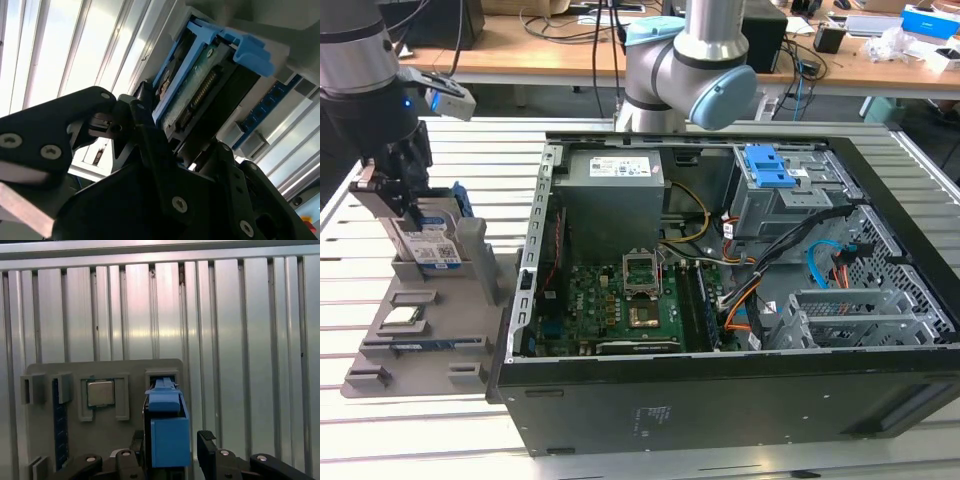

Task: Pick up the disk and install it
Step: 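Pick up the disk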

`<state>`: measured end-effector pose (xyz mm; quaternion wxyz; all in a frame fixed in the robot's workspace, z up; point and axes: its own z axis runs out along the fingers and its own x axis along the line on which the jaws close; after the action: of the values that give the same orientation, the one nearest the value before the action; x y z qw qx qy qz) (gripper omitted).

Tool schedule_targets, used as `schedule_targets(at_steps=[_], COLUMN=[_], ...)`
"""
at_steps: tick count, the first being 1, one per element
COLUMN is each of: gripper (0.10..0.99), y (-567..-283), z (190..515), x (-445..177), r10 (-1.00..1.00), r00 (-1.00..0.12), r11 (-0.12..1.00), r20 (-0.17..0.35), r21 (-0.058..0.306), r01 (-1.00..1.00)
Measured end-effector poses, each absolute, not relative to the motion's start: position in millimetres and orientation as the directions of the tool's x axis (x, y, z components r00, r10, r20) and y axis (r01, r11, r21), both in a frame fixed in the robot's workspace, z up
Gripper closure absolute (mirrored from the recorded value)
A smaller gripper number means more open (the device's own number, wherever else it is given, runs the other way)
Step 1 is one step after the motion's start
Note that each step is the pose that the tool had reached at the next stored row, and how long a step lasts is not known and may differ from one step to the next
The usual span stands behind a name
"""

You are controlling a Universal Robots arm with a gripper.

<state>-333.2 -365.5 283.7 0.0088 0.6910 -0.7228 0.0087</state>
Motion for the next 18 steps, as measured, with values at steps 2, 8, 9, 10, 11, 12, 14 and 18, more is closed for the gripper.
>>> schedule_targets(at_steps=[2,8,9,10,11,12,14,18], gripper=[0.545,0.729,0.729,0.729,0.729,0.729,0.729,0.729], y=[-365.5,-365.4,-365.5,-365.4,-365.4,-365.4,-365.4,-365.4], z=[283.7,283.7,283.7,283.7,283.7,283.7,283.4,283.2], x=[-333.2,-333.3,-333.3,-333.3,-333.3,-333.3,-334.1,-337.8], r10=[-0.999,-0.999,-0.999,-0.999,-0.999,-0.999,-0.999,-0.999], r00=[-0.045,-0.046,-0.046,-0.046,-0.046,-0.046,-0.046,-0.046], r11=[0.045,0.045,0.045,0.045,0.045,0.045,0.045,0.045], r20=[0.025,0.023,0.023,0.023,0.023,0.023,0.023,0.023], r21=[-0.004,-0.032,-0.034,-0.037,-0.038,-0.041,-0.042,-0.041], r01=[-0.999,-0.998,-0.998,-0.998,-0.998,-0.998,-0.998,-0.998])
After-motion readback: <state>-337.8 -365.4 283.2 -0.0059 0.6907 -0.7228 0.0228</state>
